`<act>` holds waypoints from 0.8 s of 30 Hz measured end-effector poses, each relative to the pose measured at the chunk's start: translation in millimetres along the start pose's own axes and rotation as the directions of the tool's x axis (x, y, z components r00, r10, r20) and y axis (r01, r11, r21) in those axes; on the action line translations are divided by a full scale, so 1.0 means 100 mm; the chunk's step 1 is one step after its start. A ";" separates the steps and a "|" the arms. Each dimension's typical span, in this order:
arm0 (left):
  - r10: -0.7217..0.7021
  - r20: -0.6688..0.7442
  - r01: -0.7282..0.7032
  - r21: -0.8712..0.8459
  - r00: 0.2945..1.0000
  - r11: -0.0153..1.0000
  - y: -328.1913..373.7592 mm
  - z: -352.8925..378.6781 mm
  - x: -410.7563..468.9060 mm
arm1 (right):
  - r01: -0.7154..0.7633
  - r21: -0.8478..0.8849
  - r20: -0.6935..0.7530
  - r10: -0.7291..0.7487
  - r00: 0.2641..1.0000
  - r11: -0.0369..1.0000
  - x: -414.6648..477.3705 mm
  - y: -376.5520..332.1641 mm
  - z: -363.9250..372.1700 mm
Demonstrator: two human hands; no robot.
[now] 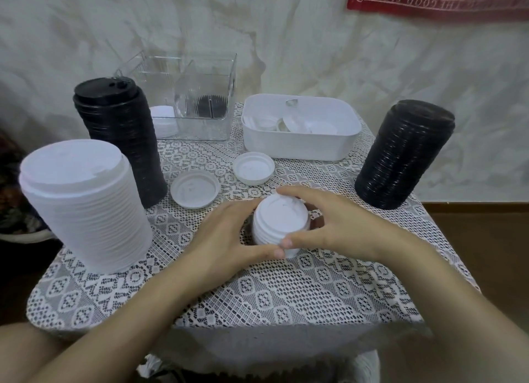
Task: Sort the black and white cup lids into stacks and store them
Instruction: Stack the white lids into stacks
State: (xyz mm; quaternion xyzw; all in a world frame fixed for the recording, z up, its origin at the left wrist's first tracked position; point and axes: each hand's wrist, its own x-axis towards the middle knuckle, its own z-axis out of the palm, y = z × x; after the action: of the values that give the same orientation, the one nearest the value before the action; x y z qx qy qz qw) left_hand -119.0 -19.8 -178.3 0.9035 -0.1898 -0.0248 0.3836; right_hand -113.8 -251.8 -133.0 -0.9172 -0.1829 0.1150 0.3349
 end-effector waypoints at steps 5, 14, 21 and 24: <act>0.006 -0.003 -0.007 -0.102 1.000 0.995 -0.02 -0.03 0.00 | 0.000 0.031 0.014 0.000 1.000 1.000 0.01 0.03 0.00; 0.001 0.002 -0.001 -0.095 1.000 0.995 -0.01 -0.07 -0.02 | -0.033 -0.081 -0.031 0.031 0.999 0.996 -0.01 -0.01 0.07; 0.016 0.060 -0.018 0.036 0.998 0.999 -0.01 -0.14 -0.05 | -0.041 -0.027 -0.006 0.041 0.999 0.999 0.01 -0.02 0.07; 0.014 0.045 -0.007 -0.164 0.999 0.986 -0.01 -0.27 -0.02 | -0.041 0.015 -0.019 0.042 0.999 0.999 0.01 0.02 0.07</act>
State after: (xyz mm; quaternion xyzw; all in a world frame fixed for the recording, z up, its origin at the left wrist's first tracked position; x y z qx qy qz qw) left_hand -115.6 0.1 -159.8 0.8670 -0.2007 -0.0591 0.4523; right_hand -115.3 -248.7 -140.0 -0.9194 -0.1597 0.1142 0.3408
